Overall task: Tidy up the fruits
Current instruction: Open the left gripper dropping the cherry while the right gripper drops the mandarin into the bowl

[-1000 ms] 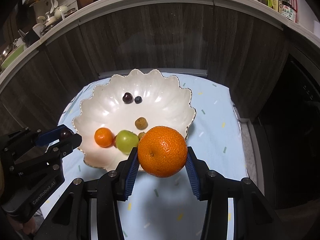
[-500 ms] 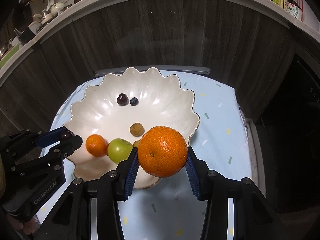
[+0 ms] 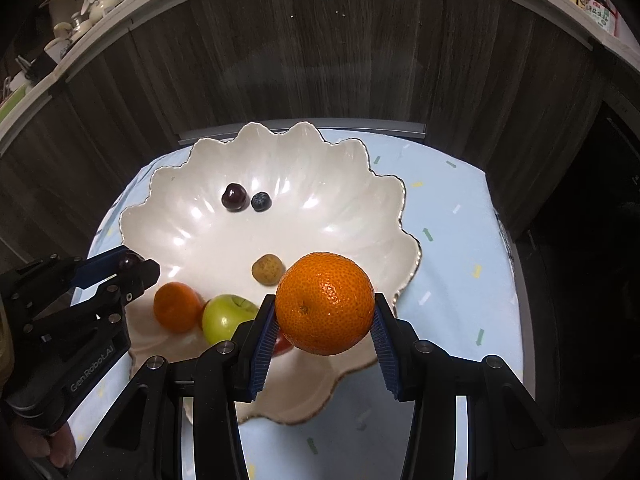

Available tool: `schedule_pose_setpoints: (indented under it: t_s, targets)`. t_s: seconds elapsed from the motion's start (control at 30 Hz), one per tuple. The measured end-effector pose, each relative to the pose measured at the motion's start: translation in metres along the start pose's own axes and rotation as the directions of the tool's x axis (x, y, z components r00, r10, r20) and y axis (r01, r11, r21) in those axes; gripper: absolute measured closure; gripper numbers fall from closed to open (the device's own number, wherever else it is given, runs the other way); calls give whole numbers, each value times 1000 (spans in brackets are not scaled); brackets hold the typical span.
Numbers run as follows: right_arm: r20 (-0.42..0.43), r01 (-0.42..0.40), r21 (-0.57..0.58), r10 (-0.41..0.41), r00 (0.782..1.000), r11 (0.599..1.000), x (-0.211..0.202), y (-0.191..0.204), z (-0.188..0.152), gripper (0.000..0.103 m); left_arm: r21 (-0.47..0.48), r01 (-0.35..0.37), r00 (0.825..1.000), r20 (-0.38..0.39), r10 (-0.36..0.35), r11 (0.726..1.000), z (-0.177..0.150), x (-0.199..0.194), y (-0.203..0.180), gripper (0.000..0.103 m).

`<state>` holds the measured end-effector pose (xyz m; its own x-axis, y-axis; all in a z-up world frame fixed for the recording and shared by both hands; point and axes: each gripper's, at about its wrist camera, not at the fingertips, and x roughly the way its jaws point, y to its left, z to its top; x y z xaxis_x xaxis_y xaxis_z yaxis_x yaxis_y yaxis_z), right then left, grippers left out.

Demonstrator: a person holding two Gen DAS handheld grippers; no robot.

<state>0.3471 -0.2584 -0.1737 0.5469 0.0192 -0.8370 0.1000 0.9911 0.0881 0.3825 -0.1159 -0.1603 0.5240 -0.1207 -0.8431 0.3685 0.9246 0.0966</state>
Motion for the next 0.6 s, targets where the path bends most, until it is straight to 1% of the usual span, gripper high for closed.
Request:
schedule_pose_setpoints:
  t_s: [0.43,0.5,0.53,0.57,0.6]
  targets:
    - [-46,21,6,-21,999,1000,22,1,4,56,-20,1,1000,-28,-1,1000,-2,22,8,73]
    - [-56,25,7,-25,998,1000,24,1,4,56,-23,0,1000,-27,-1,1000,-3,23,8,67]
    - [-61,27,9,-26,998,1000,24,1,4,56,-25,0,1000,-24,-1,1000,-3,22,9,58]
    - [-64,28,7,-27,998,1000,25,1,4,56,-26,0,1000,-22,-1,1000,-3,22,9,51]
    - [-65,28,5,-28,997,1000,25,1,4,56,-28,0,1000,-18,0,1000,-3,21,10,50]
